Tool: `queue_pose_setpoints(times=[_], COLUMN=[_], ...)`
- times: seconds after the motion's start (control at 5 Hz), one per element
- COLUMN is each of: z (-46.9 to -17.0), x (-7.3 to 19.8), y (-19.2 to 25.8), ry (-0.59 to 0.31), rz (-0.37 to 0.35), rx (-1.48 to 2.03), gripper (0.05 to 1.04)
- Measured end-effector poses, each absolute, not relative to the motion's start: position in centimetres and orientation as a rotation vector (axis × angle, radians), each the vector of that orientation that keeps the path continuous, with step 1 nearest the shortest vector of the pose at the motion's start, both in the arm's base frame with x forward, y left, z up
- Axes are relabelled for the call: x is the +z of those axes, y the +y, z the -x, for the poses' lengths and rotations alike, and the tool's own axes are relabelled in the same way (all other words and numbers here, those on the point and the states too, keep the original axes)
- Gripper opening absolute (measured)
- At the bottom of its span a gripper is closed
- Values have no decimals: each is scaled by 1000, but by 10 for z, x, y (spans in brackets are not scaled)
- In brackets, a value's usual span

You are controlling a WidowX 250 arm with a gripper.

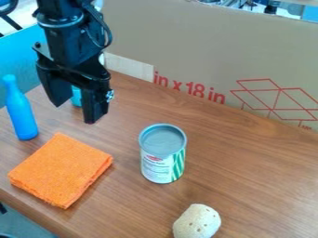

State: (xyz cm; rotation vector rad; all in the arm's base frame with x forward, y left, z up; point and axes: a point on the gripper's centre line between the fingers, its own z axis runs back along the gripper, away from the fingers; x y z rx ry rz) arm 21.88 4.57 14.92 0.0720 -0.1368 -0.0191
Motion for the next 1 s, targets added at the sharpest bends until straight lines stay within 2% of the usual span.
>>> queue_pose_setpoints(times=[0.2,0.6,0.8,1.0], z=[-218,-258,-272,-281], x=[144,130,123,104], y=[44,10,0,-13], ry=[-124,-302,-348,-340], rz=[-67,41,93,123], rx=[-24,-47,-42,-39], gripper=[1001,1001,1001,1001])
